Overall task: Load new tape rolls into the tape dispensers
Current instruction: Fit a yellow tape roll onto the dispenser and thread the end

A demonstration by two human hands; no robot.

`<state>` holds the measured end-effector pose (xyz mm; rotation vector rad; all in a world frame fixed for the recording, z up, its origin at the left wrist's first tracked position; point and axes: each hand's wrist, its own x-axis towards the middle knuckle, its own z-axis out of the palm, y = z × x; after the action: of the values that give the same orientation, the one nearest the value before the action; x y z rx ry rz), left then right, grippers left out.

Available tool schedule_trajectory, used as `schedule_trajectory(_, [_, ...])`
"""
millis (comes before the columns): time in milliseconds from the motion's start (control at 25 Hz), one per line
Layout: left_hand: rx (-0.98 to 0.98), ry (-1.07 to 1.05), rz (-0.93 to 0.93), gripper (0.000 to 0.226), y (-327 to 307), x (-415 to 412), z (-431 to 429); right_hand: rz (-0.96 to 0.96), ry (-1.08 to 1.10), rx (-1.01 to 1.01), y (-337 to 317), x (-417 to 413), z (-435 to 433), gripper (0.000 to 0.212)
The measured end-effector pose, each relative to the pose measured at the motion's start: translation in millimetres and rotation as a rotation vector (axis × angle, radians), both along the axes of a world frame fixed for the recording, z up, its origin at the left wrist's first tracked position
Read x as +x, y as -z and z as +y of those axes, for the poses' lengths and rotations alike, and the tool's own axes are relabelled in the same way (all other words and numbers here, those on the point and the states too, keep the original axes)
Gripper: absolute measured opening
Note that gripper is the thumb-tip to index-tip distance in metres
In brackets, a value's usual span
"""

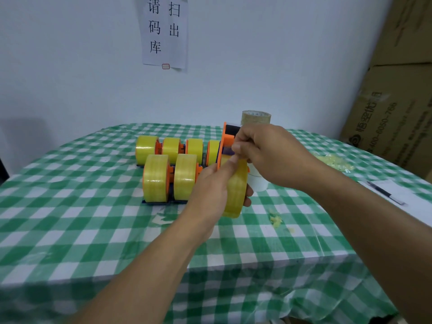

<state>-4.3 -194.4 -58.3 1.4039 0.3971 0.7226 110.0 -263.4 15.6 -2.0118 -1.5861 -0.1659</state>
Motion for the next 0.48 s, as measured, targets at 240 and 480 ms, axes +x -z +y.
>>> schedule_trajectory(240, [-0.02,0.035,-0.038,0.026,-9,0,1,0.1,-0.007,0.049,-19,5,5,0.022])
schedule_trajectory(480, [-0.025,0.04,0.006,0.02,-2,-1,0,0.084,0.034,0.008,-37,8,6,0.018])
